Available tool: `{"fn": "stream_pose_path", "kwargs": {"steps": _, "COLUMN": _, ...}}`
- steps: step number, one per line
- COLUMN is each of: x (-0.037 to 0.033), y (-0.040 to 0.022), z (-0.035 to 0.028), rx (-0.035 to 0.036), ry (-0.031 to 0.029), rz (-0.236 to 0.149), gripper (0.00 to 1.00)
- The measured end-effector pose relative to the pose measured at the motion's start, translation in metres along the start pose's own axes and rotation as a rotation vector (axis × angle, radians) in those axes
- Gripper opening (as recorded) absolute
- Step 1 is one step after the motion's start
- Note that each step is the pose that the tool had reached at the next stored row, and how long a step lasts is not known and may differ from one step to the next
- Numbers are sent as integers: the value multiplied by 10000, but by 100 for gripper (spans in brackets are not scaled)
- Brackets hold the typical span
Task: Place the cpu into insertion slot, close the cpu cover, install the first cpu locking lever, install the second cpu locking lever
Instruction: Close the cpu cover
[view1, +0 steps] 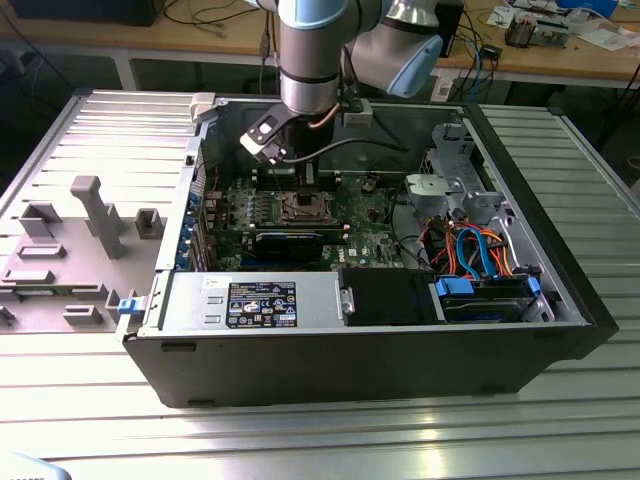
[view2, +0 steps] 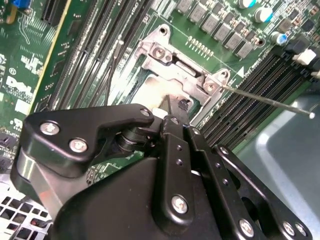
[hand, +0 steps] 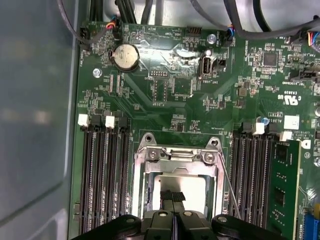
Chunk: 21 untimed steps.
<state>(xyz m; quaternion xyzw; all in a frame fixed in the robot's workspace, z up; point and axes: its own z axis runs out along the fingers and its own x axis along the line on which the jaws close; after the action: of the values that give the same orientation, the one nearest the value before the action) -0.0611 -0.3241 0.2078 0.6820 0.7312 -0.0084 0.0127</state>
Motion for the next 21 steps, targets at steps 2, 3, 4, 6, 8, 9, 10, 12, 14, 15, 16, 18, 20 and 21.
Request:
{"fn": "stream_pose_path", "kwargs": {"steps": 2, "x": -1, "y": 3, "z": -17, "rx": 0, "ry": 0, "rz": 1, "gripper": 11}}
{"fn": "stream_pose_path", "kwargs": {"steps": 3, "x": -1, "y": 4, "z": -22, "rx": 0, "ry": -1, "rz": 1, "gripper": 11}}
{"fn": "stream_pose_path", "kwargs": {"steps": 4, "x": -1, "y": 5, "z": -27, "rx": 1, "ry": 0, "rz": 0, "gripper": 11}}
{"fn": "stream_pose_path", "kwargs": {"steps": 6, "x": -1, "y": 7, "z": -35, "rx": -1, "ry": 1, "rz": 0, "gripper": 11}}
{"fn": "stream_pose_path", "kwargs": {"steps": 8, "x": -2, "y": 8, "z": -38, "rx": -1, "ry": 2, "rz": 0, "gripper": 11}}
{"fn": "stream_pose_path", "kwargs": {"steps": 9, "x": -2, "y": 9, "z": -40, "rx": 0, "ry": 0, "rz": 0, "gripper": 11}}
{"fn": "stream_pose_path", "kwargs": {"steps": 10, "x": -2, "y": 10, "z": -42, "rx": 0, "ry": 0, "rz": 1, "gripper": 11}}
{"fn": "stream_pose_path", "kwargs": {"steps": 12, "x": -2, "y": 12, "z": -44, "rx": 0, "ry": 0, "rz": 0, "gripper": 11}}
{"fn": "stream_pose_path", "kwargs": {"steps": 14, "x": -3, "y": 16, "z": -47, "rx": 0, "ry": 0, "rz": -1, "gripper": 11}}
{"fn": "stream_pose_path", "kwargs": {"steps": 15, "x": -3, "y": 18, "z": -49, "rx": 1, "ry": -1, "rz": 0, "gripper": 11}}
{"fn": "stream_pose_path", "kwargs": {"steps": 16, "x": -3, "y": 18, "z": -52, "rx": 1, "ry": -2, "rz": 1, "gripper": 11}}
{"fn": "stream_pose_path", "kwargs": {"steps": 18, "x": -4, "y": 21, "z": -65, "rx": 0, "ry": 0, "rz": 1, "gripper": 11}}
{"fn": "stream_pose_path", "kwargs": {"steps": 20, "x": -3, "y": 23, "z": -75, "rx": -2, "ry": 2, "rz": 0, "gripper": 11}}
{"fn": "stream_pose_path", "kwargs": {"steps": 21, "x": -4, "y": 23, "z": -76, "rx": -1, "ry": 2, "rz": 0, "gripper": 11}}
